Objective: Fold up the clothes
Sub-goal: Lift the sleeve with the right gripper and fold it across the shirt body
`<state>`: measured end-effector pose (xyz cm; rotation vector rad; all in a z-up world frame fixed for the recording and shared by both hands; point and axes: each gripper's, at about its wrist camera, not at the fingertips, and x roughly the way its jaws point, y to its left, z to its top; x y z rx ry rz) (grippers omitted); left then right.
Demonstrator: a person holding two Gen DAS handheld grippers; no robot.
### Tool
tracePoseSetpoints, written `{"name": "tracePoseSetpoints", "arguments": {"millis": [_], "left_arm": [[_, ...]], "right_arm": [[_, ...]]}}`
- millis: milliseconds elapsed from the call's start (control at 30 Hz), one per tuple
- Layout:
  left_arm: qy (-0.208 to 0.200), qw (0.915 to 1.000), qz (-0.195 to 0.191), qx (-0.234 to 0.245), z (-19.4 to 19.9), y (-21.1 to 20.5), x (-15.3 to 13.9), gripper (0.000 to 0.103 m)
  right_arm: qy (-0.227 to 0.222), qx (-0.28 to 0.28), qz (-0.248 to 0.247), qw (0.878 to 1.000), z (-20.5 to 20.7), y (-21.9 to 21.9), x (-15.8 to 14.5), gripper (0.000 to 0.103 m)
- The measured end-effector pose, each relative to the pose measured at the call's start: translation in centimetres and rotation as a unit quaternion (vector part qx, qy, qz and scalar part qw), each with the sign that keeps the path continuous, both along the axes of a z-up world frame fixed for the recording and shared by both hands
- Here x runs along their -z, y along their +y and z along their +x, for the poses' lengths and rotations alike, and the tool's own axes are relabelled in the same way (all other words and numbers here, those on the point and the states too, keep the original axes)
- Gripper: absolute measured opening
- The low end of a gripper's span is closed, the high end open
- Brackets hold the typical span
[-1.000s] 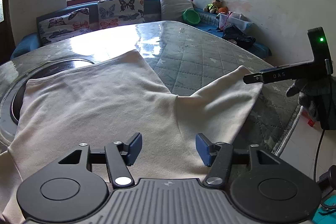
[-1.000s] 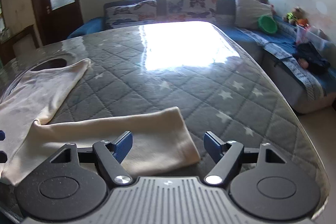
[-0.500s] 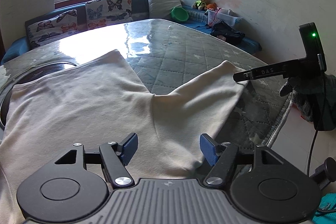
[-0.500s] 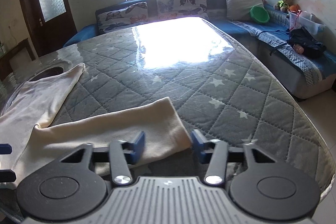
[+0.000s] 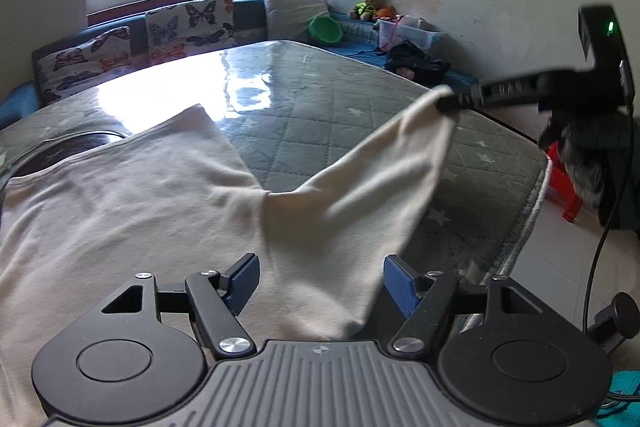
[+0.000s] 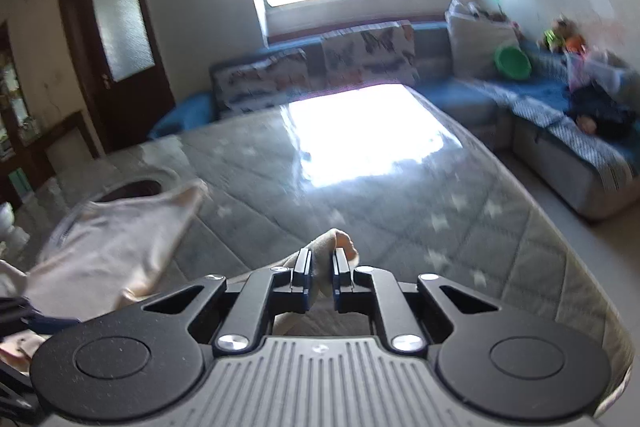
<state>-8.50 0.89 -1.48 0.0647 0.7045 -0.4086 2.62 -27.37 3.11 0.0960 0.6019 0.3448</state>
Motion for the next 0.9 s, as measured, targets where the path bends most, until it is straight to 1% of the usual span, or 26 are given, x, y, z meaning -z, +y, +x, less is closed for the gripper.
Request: {"name": "tracePoseSetpoints", "arguments": {"millis": [233,367,467,667,767,800,900], "left_arm": [[0.011,0.9995,-0.02,0.023,0.3,-0.6,0.7,0.073],[0.02,0.9987,-0.032,0.032,0.5,-0.8,1.3,0.074],[0.017,0.9984,-0.044,0.03,0.0,0.0,0.9,0.074],[-0.008,0.998,-0.061,-0.011,-1.6,3.6,-1.0,0.076],[-0.018,0.9969,-0.062,-0.045,-2.6,6.1,-1.5,0.076],[-0.019,0.9962,-0.062,-0.058,-2.9,6.9,-1.6,0.076],[-0.024,0.9926,-0.066,-0.099,-4.0,9.7,-1.7,0.076]], "right_arm": [[-0.044,-0.039,0.007,0.998,-0.7,1.8,-4.1,0.009],[-0.067,-0.082,0.004,0.994,-1.0,4.0,-6.3,0.009],[-0.081,-0.11,-0.004,0.991,-1.0,5.9,-7.6,0.009],[-0.1,-0.175,-0.016,0.979,-0.7,11.0,-9.6,0.009],[-0.103,-0.208,-0.02,0.972,-0.9,13.5,-9.8,0.009],[-0.103,-0.226,-0.025,0.968,-1.1,14.9,-9.8,0.009],[-0.099,-0.262,-0.028,0.959,-1.3,17.6,-9.5,0.009]]}}
